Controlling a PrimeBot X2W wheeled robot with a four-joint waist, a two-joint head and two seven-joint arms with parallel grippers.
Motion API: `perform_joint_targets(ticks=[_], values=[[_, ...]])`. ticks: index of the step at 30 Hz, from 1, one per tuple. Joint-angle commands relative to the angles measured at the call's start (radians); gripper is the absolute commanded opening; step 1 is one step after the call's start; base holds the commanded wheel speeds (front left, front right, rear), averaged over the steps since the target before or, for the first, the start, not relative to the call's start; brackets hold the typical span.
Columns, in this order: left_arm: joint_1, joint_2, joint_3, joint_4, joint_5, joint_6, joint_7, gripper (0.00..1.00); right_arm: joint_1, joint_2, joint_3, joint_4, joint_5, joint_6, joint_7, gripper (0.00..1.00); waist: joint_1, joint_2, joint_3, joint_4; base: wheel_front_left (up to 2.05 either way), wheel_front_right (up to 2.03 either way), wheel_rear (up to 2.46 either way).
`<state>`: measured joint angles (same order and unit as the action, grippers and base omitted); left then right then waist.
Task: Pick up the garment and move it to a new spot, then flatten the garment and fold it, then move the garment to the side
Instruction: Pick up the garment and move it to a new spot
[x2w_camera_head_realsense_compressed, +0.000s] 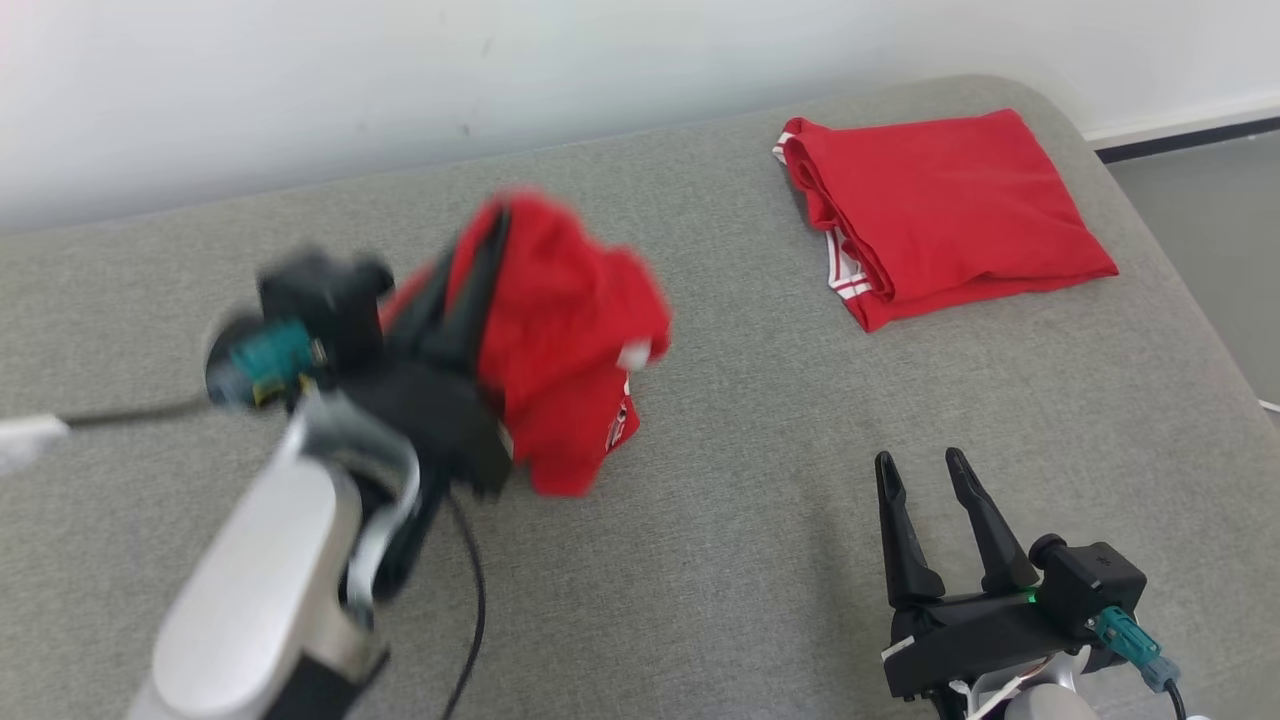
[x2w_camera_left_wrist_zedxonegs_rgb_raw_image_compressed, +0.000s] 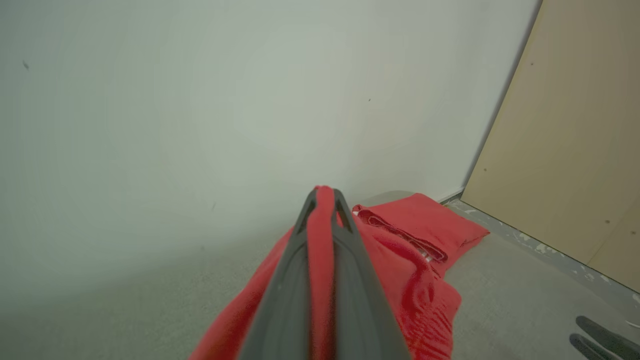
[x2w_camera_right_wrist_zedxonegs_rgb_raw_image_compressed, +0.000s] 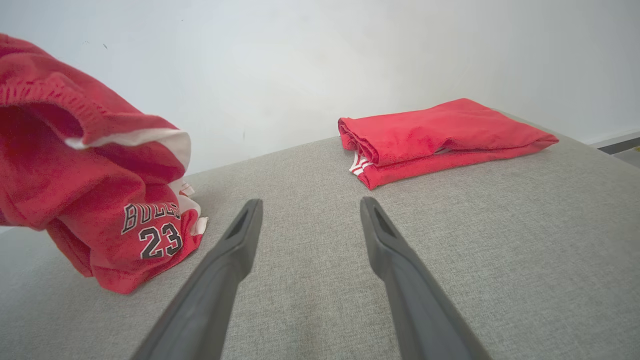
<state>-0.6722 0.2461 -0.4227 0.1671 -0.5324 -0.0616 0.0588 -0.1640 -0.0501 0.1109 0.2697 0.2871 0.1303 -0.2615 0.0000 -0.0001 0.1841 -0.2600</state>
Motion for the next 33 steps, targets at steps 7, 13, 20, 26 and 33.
perform_joint_targets(ticks=[7,13,20,26,33], values=[[0.209,-0.007,-0.064,0.161,-0.009,-0.018,-0.075,0.00,0.002,0.001,0.006,0.014,-0.023,0.001,-0.004,1.00,0.0000,0.0001,-0.021,0.038,0.00,0.00,0.00],[0.219,-0.029,-0.091,0.270,0.014,-0.026,-0.150,1.00,0.001,0.001,0.016,0.017,-0.035,0.001,-0.004,1.00,0.0000,0.0001,-0.053,0.060,0.00,0.00,0.00],[0.199,-0.028,-0.079,0.271,0.031,-0.015,-0.233,1.00,0.030,0.000,0.010,0.010,-0.045,0.001,-0.004,1.00,0.0000,0.0001,-0.092,0.083,0.00,0.00,0.00],[0.246,0.016,-0.043,0.227,0.033,0.023,-0.273,1.00,0.049,0.000,0.005,-0.006,-0.055,0.001,-0.004,1.00,0.0000,0.0001,-0.125,0.102,0.00,0.00,0.00],[0.343,0.096,0.022,0.128,0.048,0.080,-0.309,1.00,0.070,0.001,-0.015,-0.022,-0.069,0.001,-0.004,1.00,0.0000,0.0001,-0.152,0.123,0.00,0.00,0.00]])
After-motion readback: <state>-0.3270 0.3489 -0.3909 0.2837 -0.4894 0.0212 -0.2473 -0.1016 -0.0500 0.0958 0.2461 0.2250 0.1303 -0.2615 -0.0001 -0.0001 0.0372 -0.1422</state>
